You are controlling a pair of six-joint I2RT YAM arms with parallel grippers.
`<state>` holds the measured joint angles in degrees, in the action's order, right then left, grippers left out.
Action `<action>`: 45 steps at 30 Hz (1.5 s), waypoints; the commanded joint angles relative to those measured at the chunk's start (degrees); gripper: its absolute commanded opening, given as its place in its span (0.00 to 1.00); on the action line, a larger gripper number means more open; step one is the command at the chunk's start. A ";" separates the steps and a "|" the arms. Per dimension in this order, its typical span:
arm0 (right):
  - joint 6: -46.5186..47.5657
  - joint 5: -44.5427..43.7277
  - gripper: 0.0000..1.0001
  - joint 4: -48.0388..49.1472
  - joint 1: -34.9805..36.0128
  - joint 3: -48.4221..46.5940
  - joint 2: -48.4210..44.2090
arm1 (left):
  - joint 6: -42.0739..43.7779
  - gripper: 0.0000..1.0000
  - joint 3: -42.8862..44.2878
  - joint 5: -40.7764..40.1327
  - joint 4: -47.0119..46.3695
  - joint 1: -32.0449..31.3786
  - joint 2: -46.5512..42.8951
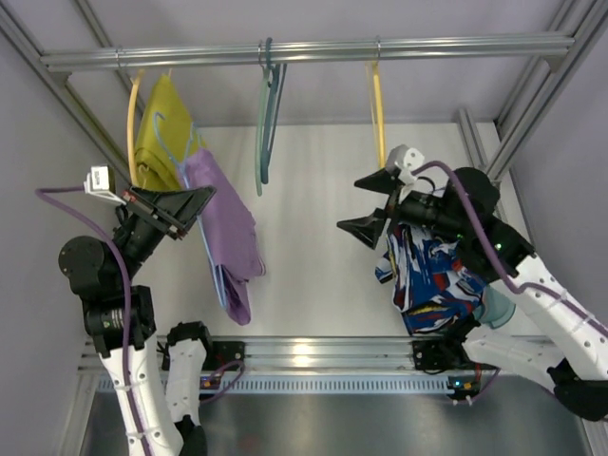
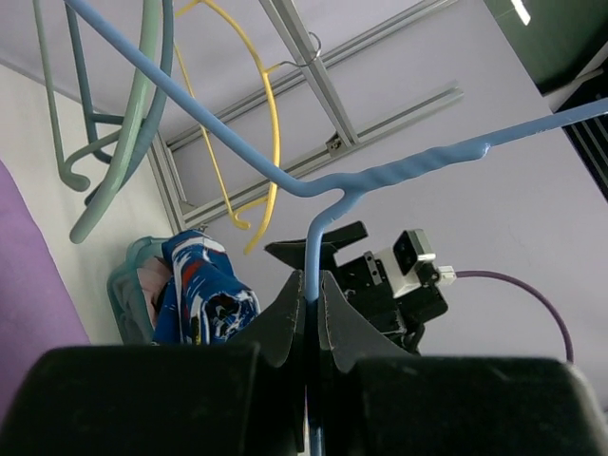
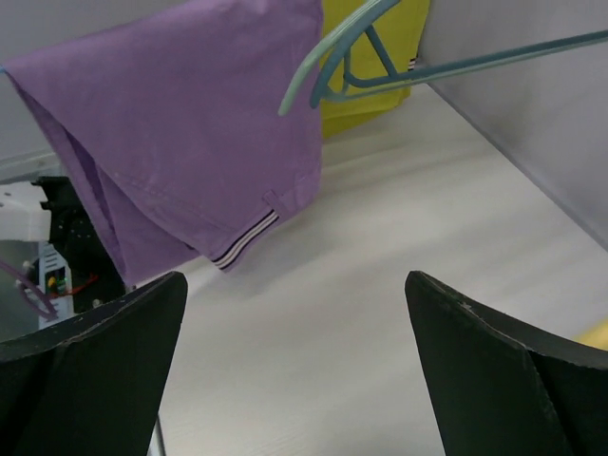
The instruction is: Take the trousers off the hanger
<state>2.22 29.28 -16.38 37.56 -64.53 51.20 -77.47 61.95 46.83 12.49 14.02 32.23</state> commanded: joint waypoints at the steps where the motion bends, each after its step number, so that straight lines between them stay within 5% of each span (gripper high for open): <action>1: 6.56 -8.52 1.00 10.84 7.68 0.46 3.20 | -0.49 0.00 6.16 -2.88 0.16 0.30 -0.68; 9: 13.68 -25.40 0.99 25.95 25.71 3.62 11.81 | 0.04 0.00 12.22 -4.64 8.07 0.39 1.08; 20: 19.83 -33.40 0.99 42.73 40.29 5.11 21.13 | -1.28 0.00 18.29 -6.05 8.87 1.01 4.77; 45: 18.78 -36.40 0.99 46.18 43.91 -1.21 31.15 | -3.74 0.00 19.61 -6.05 8.87 1.36 5.21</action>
<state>21.04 -8.47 26.63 79.59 -63.13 82.48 -79.59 79.72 42.35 26.81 14.96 37.65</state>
